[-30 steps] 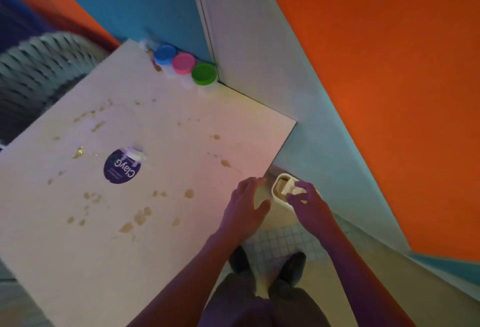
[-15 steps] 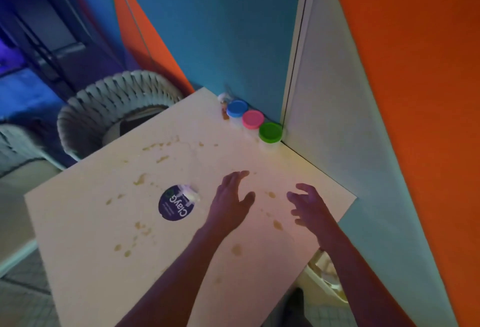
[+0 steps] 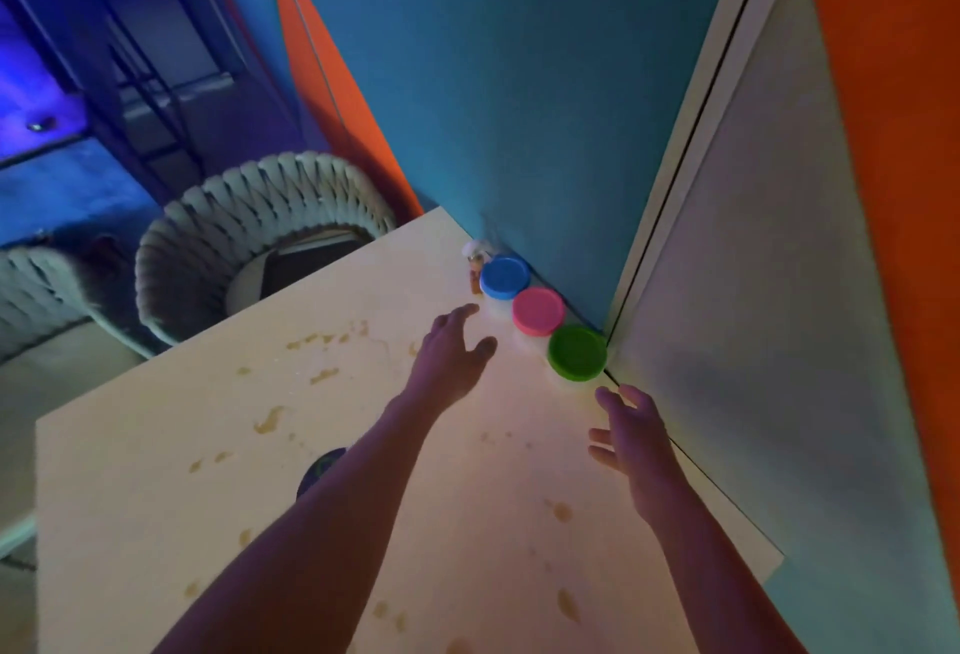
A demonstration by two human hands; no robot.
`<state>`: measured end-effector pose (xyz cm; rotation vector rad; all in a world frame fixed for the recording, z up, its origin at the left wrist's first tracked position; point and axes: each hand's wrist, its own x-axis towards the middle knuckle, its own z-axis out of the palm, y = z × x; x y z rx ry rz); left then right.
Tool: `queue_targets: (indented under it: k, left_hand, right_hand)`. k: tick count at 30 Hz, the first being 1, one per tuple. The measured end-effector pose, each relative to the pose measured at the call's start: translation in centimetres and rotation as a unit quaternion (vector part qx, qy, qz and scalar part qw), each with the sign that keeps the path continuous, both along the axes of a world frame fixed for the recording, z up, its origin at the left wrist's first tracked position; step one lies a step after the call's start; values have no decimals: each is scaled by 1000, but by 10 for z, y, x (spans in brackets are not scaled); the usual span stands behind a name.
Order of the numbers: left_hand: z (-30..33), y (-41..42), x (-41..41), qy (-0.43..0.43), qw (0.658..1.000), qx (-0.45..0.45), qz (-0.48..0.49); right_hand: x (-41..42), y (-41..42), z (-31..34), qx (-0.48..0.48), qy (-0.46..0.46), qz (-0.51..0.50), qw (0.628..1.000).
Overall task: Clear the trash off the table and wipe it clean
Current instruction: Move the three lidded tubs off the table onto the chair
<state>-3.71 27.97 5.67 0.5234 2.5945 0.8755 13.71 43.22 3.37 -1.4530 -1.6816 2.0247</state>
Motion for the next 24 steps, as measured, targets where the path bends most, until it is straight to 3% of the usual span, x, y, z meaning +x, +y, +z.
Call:
queue_targets:
  k: [11,18,24]
  left_hand:
    - [-46,86,-92,-63,995,-5,82]
    - [-63,105,-101,-72,981,51,173]
    - [-67,104,-95,-82,975,72,192]
  right_hand:
    - [-59,40,-46,-68,-31,-25,997]
    - [-73,49,-55,-126,-42,-24,991]
    - [-74,58,-57,-96,-67,-12,993]
